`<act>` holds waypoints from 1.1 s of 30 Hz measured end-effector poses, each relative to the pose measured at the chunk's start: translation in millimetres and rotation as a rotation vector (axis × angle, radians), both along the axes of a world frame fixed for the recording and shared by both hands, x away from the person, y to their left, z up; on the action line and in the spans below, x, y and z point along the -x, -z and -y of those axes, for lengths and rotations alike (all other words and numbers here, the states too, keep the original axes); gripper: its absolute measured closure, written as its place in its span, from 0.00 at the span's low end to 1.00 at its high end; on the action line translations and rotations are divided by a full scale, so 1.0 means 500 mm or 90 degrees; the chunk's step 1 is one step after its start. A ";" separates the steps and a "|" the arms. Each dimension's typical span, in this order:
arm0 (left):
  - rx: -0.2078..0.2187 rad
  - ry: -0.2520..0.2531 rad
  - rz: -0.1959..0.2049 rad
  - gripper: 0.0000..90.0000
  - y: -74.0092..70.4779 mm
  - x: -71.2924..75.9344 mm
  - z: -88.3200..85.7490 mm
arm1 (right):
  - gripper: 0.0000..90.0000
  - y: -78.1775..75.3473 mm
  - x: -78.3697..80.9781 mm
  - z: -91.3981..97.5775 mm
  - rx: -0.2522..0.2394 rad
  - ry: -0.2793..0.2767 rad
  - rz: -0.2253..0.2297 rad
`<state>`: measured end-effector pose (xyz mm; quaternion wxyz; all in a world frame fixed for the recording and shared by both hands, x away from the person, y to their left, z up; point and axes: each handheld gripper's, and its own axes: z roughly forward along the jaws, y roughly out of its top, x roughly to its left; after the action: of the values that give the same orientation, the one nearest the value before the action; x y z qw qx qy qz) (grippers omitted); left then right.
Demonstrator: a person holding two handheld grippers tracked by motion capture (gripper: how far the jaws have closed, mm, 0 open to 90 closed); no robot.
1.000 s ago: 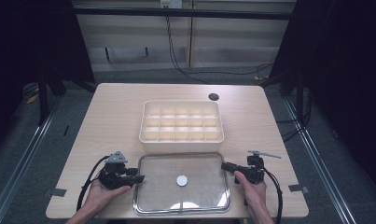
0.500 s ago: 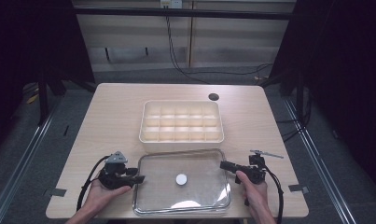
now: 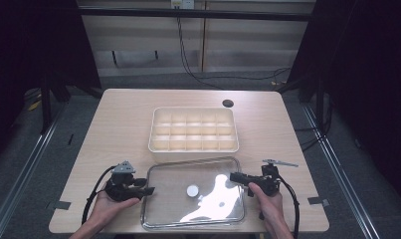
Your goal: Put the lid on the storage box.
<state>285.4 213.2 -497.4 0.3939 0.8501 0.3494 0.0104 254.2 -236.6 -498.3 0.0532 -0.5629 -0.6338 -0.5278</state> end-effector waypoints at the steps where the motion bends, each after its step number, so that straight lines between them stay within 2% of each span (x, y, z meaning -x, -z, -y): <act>1: -0.002 0.002 0.003 0.51 0.000 0.001 0.001 | 0.78 -0.004 0.002 0.001 -0.001 0.002 0.008; 5: -0.005 -0.006 0.006 0.45 0.000 0.001 0.001 | 0.80 -0.005 0.006 0.003 -0.010 0.005 0.014; 11: 0.010 -0.010 -0.004 0.38 0.002 -0.003 -0.003 | 0.81 -0.011 0.010 0.005 -0.016 0.005 0.028; 15: 0.026 -0.012 -0.019 0.34 0.003 -0.005 -0.004 | 0.82 -0.018 0.014 0.006 -0.018 0.000 0.042; 19: 0.042 -0.006 -0.031 0.35 0.004 -0.006 -0.001 | 0.82 -0.020 0.017 0.007 -0.015 -0.002 0.049; 22: 0.042 -0.003 -0.037 0.37 0.003 -0.008 -0.002 | 0.82 -0.021 0.017 0.006 -0.014 -0.001 0.047; 23: 0.046 -0.009 -0.045 0.41 0.002 -0.009 -0.005 | 0.82 -0.021 0.016 0.006 -0.012 -0.001 0.047; 26: 0.049 -0.017 -0.048 0.43 0.002 -0.008 -0.005 | 0.81 -0.020 0.015 0.006 -0.013 -0.002 0.043; 27: 0.051 -0.019 -0.042 0.43 -0.001 -0.006 -0.005 | 0.80 -0.019 0.014 0.004 0.002 0.000 0.039; 28: 0.051 -0.019 -0.042 0.44 -0.001 -0.006 -0.005 | 0.80 -0.019 0.014 0.004 0.002 0.000 0.039; 30: 0.061 -0.019 -0.049 0.46 -0.004 -0.006 -0.008 | 0.78 -0.017 0.013 0.001 0.020 0.003 0.033; 33: 0.062 -0.021 -0.044 0.47 -0.006 -0.006 -0.010 | 0.78 -0.017 0.012 0.001 0.025 0.004 0.034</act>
<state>288.2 218.0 -494.4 0.4222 0.8239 0.3768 -0.0296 248.1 -236.9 -489.7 0.0241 -0.5514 -0.6435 -0.5303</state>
